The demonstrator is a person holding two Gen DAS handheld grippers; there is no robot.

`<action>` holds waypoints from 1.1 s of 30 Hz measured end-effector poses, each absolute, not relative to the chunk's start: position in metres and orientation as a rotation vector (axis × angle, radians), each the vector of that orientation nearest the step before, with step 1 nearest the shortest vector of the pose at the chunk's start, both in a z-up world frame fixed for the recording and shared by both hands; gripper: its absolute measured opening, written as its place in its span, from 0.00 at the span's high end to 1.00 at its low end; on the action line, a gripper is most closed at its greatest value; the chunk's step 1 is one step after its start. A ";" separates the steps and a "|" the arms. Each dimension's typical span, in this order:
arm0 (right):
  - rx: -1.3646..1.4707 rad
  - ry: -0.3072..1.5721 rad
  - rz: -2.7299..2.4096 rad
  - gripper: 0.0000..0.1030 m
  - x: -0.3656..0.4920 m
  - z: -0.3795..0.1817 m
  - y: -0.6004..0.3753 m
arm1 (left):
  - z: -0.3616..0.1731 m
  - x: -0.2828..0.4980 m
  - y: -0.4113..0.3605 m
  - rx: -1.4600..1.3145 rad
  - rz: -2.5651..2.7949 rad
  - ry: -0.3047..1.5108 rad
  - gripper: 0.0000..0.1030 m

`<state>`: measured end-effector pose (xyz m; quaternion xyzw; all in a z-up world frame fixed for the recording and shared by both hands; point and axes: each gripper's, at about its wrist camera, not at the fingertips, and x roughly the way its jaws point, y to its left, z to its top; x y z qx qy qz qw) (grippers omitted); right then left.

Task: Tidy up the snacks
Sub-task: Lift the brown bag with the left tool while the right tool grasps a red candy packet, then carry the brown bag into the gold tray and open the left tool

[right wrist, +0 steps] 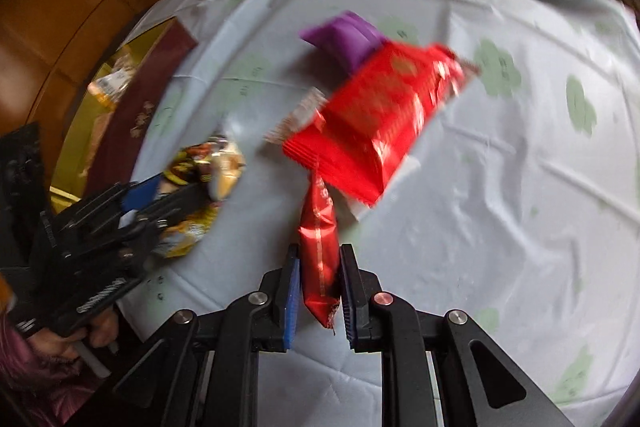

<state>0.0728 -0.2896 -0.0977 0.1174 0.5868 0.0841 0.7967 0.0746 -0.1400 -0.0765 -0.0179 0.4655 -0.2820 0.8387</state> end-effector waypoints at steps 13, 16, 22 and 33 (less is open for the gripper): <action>0.234 1.165 0.146 0.50 0.069 -0.078 -0.303 | -0.074 0.057 -0.138 0.009 -0.558 1.007 0.71; 0.194 1.158 0.161 0.50 0.069 -0.075 -0.296 | -0.074 0.055 -0.137 0.016 -0.556 1.009 0.71; 0.084 1.175 0.150 0.67 0.069 -0.083 -0.283 | -0.074 0.052 -0.137 0.026 -0.552 1.003 0.71; 0.024 1.194 0.140 0.77 0.069 -0.095 -0.277 | -0.068 0.046 -0.138 0.047 -0.598 1.003 0.76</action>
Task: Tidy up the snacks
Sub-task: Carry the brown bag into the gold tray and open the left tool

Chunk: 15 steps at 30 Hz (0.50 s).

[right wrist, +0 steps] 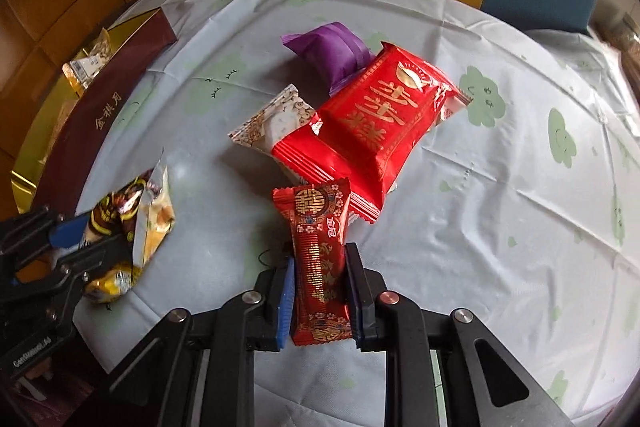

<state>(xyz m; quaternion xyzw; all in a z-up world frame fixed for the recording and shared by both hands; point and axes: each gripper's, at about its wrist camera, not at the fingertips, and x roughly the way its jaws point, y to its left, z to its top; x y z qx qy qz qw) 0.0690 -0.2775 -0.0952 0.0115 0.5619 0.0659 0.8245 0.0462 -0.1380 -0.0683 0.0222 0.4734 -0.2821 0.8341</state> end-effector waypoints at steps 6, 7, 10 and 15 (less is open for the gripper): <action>0.002 1.181 0.145 0.77 0.066 -0.095 -0.277 | -0.051 0.039 -0.124 -0.003 -0.627 0.983 0.76; -0.007 1.178 0.145 0.77 0.066 -0.095 -0.276 | -0.045 0.039 -0.120 -0.019 -0.630 0.975 0.76; -0.012 1.176 0.143 0.77 0.066 -0.096 -0.273 | -0.025 0.039 -0.102 -0.074 -0.628 0.945 0.76; -0.052 1.170 0.136 0.77 0.066 -0.097 -0.265 | 0.008 0.050 -0.049 -0.185 -0.541 0.883 0.76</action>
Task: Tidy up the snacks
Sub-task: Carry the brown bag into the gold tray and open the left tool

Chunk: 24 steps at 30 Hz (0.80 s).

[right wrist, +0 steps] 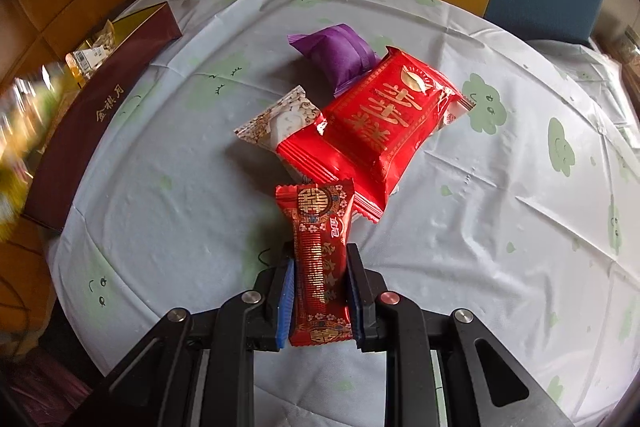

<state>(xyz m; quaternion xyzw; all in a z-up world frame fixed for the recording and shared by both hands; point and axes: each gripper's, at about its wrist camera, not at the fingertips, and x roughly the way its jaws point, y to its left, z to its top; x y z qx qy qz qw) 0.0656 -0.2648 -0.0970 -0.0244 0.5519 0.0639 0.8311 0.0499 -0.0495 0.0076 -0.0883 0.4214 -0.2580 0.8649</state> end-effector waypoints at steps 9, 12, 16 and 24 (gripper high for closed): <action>-0.092 1.167 0.126 0.77 0.063 -0.098 -0.255 | 0.003 0.105 0.058 -0.337 -0.218 0.905 0.76; -0.091 1.167 0.124 0.77 0.062 -0.098 -0.254 | -0.014 0.128 0.075 -0.357 -0.148 0.954 0.76; -0.088 1.168 0.125 0.77 0.063 -0.099 -0.255 | -0.034 0.158 0.079 -0.351 -0.092 1.008 0.76; -0.086 1.169 0.127 0.77 0.064 -0.099 -0.256 | -0.062 0.215 0.056 -0.335 -0.082 1.060 0.76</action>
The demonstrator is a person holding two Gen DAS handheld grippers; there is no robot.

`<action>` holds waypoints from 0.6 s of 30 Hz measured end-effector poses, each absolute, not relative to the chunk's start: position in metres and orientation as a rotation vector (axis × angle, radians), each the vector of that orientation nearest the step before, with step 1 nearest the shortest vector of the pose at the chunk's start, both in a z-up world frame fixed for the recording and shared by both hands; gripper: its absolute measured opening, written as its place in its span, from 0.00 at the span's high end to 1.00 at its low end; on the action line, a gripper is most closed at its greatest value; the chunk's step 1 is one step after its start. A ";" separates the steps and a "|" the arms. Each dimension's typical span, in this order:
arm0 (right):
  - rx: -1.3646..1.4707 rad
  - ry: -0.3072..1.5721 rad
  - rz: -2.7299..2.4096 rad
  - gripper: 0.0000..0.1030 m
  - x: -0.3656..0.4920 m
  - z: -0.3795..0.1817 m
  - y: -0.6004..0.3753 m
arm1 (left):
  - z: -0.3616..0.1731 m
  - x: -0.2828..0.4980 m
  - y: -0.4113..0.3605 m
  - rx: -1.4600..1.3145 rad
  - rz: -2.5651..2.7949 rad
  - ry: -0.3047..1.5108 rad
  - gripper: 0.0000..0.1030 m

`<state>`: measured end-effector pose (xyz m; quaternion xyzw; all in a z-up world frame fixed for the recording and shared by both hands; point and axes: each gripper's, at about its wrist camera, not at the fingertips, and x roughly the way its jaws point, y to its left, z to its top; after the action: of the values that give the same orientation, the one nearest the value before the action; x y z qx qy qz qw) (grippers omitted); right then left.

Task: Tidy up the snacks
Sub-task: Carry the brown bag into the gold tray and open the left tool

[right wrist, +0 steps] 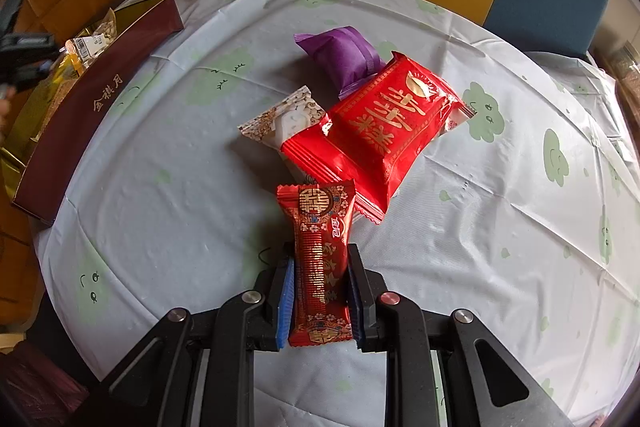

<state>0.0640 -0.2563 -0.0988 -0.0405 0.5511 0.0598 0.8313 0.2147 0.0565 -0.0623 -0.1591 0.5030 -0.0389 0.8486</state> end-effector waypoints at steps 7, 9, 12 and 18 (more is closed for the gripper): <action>-0.091 1.168 0.125 0.77 0.064 -0.099 -0.257 | -0.065 0.232 0.036 -0.312 -0.152 1.076 0.67; -0.096 1.167 0.124 0.77 0.064 -0.099 -0.255 | -0.061 0.231 0.038 -0.310 -0.142 1.059 0.62; -0.101 1.166 0.121 0.77 0.063 -0.099 -0.254 | -0.051 0.222 0.045 -0.303 -0.115 1.034 0.62; -0.116 1.161 0.116 0.77 0.062 -0.099 -0.252 | -0.031 0.194 0.060 -0.292 -0.061 0.975 0.62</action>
<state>0.0623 -0.2524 -0.0990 -0.0546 0.5477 0.0545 0.8331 0.1943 0.0601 -0.0309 -0.1398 0.4667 -0.0293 0.8728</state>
